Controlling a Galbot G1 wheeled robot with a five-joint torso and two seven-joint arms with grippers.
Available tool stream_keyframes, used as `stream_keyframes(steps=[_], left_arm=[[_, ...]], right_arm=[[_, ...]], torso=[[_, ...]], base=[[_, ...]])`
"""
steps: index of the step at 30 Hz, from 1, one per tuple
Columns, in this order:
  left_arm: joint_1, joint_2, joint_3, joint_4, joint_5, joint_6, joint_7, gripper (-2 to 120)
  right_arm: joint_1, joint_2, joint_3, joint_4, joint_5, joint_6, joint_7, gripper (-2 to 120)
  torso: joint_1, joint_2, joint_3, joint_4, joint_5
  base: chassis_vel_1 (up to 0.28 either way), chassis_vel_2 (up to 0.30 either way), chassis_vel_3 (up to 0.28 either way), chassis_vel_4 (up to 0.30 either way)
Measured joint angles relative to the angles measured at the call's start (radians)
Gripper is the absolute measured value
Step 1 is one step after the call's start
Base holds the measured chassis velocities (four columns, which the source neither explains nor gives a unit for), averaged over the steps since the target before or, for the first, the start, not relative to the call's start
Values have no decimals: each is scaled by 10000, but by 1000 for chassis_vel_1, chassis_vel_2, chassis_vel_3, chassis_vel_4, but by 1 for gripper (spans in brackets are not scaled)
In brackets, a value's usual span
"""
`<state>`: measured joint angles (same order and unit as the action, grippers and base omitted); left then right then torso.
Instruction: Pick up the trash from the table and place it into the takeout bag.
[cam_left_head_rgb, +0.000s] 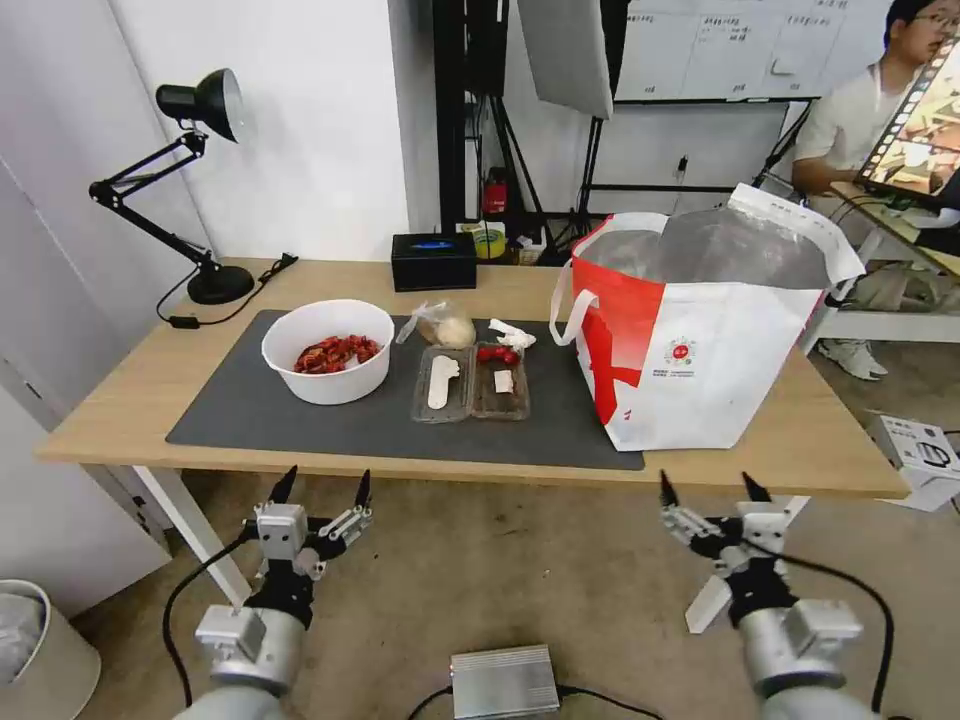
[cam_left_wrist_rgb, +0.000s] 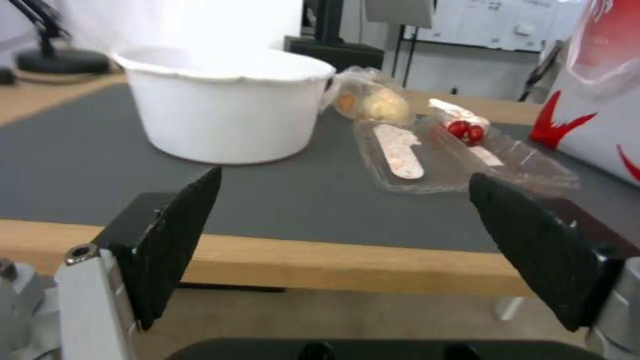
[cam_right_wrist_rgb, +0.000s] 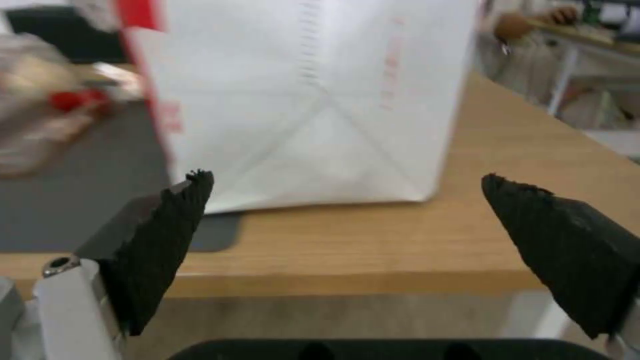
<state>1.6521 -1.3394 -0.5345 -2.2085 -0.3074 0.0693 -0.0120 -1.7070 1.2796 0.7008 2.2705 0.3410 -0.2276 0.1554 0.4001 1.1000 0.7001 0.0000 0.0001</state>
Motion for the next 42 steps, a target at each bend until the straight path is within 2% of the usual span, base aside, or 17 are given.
stream_keyframes(steps=[2, 4, 6, 7, 9, 10, 14, 17, 20, 30, 34, 36, 37, 39, 42], left_arm=[[-334, 361, 38, 210, -697, 158, -28, 100], [-334, 361, 38, 210, -697, 158, -28, 100], [-817, 883, 93, 504, -1696, 390, -73, 100], [-817, 883, 93, 504, -1696, 390, -73, 100], [-1190, 1291, 130, 738, -2473, 570, -114, 100], [-1371, 1483, 151, 848, -2840, 652, -116, 100], [-1479, 1628, 163, 866, -3113, 687, -136, 100], [-1764, 2113, 177, 729, -4164, 776, -68, 100], [-1948, 2405, 185, 656, -4786, 831, -23, 100], [-2088, 2578, 232, 591, -5328, 913, -65, 100], [-2400, 2716, 453, 352, -6311, 1171, -529, 100], [-2686, 2831, 670, 129, -7236, 1410, -985, 100], [-2686, 2831, 670, 129, -7236, 1410, -985, 100], [-2942, 2937, 854, -64, -8043, 1627, -1378, 100], [-3087, 3001, 963, -173, -8512, 1751, -1613, 100]], right_arm=[[159, -357, 254, -45, 536, -358, 253, 100], [159, -357, 254, -45, 536, -358, 253, 100], [243, -777, 448, 207, 1127, -453, 373, 100], [243, -777, 448, 207, 1127, -453, 373, 100], [220, -828, 464, 266, 1232, -459, 388, 100], [218, -841, 475, 294, 1248, -459, 389, 100], [190, -862, 484, 304, 1265, -459, 391, 100], [185, -894, 488, 308, 1265, -449, 391, 100], [176, -898, 488, 314, 1258, -442, 391, 100], [87, -898, 490, 354, 1220, -421, 391, 100], [60, -889, 492, 367, 1202, -419, 391, 100], [30, -850, 513, 386, 1179, -418, 391, 100], [30, -850, 513, 386, 1179, -418, 391, 100], [-10, -817, 538, 388, 1153, -416, 391, 100], [-22, -802, 544, 389, 1143, -415, 391, 100]], torso=[[0, -1, 0, 2, -2], [0, -1, 0, 2, -2], [-1, 0, -1, 2, -9], [-1, 0, -1, 2, -9], [0, -1, 0, 1, 3], [0, 0, 0, 1, -4], [0, -1, 0, 1, -3], [0, 0, 0, 1, 1], [0, -1, 0, -1, -1], [0, -1, 0, 2, -2], [0, -1, 0, 0, 0], [0, -1, 0, 1, -1], [0, -1, 0, 1, -1], [0, -1, 0, 0, -1], [0, -1, 0, 0, -1]], base=[[0, 0, 0, 0], [0, 0, 0, 0], [0, 0, 0, 0], [0, 0, 0, 0], [0, 0, 0, 0], [0, 0, 0, 0], [0, 0, 0, 0], [0, 0, 0, 0], [0, 0, 0, 0], [0, 0, 0, 0], [0, 0, 0, 0], [0, 0, 0, 0], [0, 0, 0, 0], [0, 0, 0, 0], [0, 0, 0, 0]])
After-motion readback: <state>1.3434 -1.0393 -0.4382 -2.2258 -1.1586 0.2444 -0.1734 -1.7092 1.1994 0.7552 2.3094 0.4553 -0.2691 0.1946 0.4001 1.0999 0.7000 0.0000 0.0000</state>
